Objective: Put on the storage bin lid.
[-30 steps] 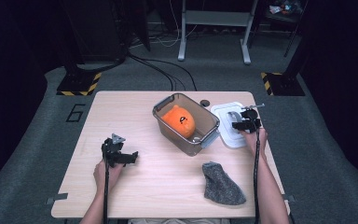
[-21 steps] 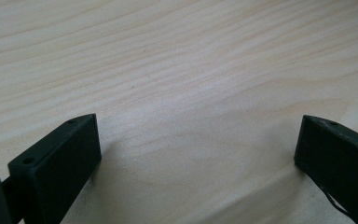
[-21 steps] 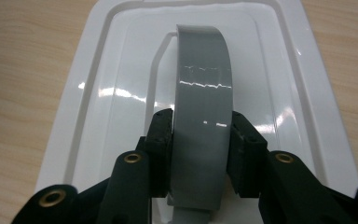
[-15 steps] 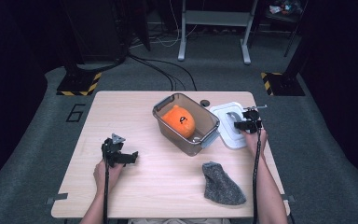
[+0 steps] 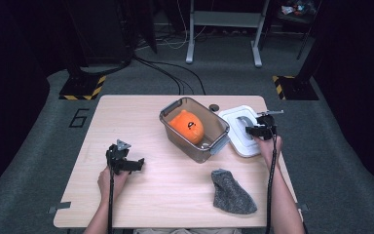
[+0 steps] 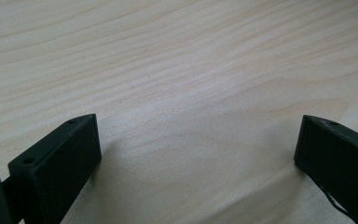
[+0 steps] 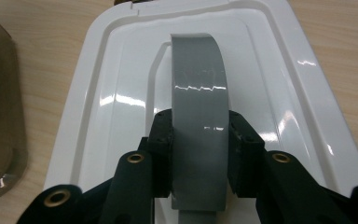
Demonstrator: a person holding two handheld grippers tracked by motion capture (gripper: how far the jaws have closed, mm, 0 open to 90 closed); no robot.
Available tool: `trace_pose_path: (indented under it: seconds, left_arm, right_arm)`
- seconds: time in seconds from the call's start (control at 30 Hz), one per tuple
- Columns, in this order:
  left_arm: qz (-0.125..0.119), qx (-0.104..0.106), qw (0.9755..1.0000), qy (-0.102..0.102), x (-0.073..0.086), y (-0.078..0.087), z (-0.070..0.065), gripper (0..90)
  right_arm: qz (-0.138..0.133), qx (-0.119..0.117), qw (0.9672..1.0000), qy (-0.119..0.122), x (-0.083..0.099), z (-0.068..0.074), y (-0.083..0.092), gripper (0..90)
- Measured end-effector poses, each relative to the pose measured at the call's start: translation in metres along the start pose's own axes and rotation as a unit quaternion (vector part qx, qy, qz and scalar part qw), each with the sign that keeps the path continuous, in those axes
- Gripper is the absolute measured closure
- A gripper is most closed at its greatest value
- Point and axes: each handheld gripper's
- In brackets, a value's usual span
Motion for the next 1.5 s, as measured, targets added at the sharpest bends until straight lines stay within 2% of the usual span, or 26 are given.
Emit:
trace_pose_path:
  seconds: [0.03, 0.07, 0.13, 0.33, 0.4, 0.83, 0.9, 0.93, 1.0, 1.03, 1.07, 1.23, 1.3, 1.5]
  left_arm:
    - [0.000, 0.000, 1.0000, 0.000, 0.000, 0.000, 0.000, 0.1]
    - [-0.001, 0.000, 1.0000, 0.002, 0.000, 0.000, 0.000, 0.1]
    - [0.000, 0.000, 1.0000, 0.000, 0.000, 0.000, 0.000, 0.1]
    - [-0.001, 0.000, 1.0000, 0.001, 0.000, 0.000, 0.000, 0.1]
    - [0.000, 0.000, 1.0000, 0.000, 0.000, 0.000, 0.000, 0.1]
    - [0.000, 0.000, 1.0000, 0.000, 0.000, 0.000, 0.000, 0.1]
    - [0.000, 0.000, 1.0000, 0.000, 0.000, 0.000, 0.000, 0.1]
    - [0.000, 0.000, 1.0000, 0.000, 0.000, 0.000, 0.000, 0.1]
    - [-0.001, 0.000, 1.0000, 0.000, 0.000, 0.000, 0.000, 0.1]
    - [-0.001, 0.000, 1.0000, 0.000, 0.000, 0.000, 0.000, 0.1]
    - [0.000, 0.000, 1.0000, 0.000, 0.000, 0.000, 0.000, 0.1]
    - [-0.001, 0.000, 1.0000, 0.000, 0.000, 0.000, 0.000, 0.1]
    - [0.000, 0.000, 1.0000, 0.000, 0.000, 0.000, 0.000, 0.1]
    - [0.000, 0.000, 1.0000, 0.000, 0.000, 0.000, 0.000, 0.1]
  right_arm:
    - [-0.001, 0.002, 1.0000, 0.003, -0.001, 0.000, 0.001, 66.4]
    - [0.000, 0.002, 1.0000, -0.005, -0.002, 0.002, 0.003, 66.4]
    - [-0.004, 0.002, 1.0000, 0.007, -0.003, 0.001, 0.007, 66.4]
    - [-0.003, 0.005, 1.0000, 0.008, -0.008, 0.002, 0.017, 66.4]
    - [-0.007, 0.006, 0.9998, 0.015, -0.010, 0.001, 0.018, 66.4]
    - [-0.008, 0.006, 0.9998, 0.016, -0.019, 0.000, 0.030, 66.4]
    - [-0.010, 0.005, 0.9998, 0.018, -0.021, 0.000, 0.033, 66.5]
    - [-0.014, 0.006, 0.9995, 0.027, -0.022, -0.001, 0.034, 66.5]
    - [-0.014, 0.006, 0.9997, 0.021, -0.024, 0.001, 0.036, 66.4]
    - [-0.016, 0.007, 0.9994, 0.030, -0.026, 0.000, 0.039, 66.4]
    - [-0.015, 0.008, 0.9996, 0.023, -0.028, 0.001, 0.040, 66.4]
    - [-0.017, 0.008, 0.9993, 0.033, -0.035, -0.001, 0.047, 66.5]
    - [-0.017, 0.008, 0.9994, 0.030, -0.038, -0.001, 0.049, 66.5]
    - [-0.022, 0.005, 0.9986, 0.047, -0.049, -0.004, 0.057, 66.5]
Point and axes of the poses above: each handheld gripper's, and its own axes: y roughly backward along the jaws, x roughly out of its underside, z roughly to its left, and after that the axes turned 14 degrees about y, right-handed
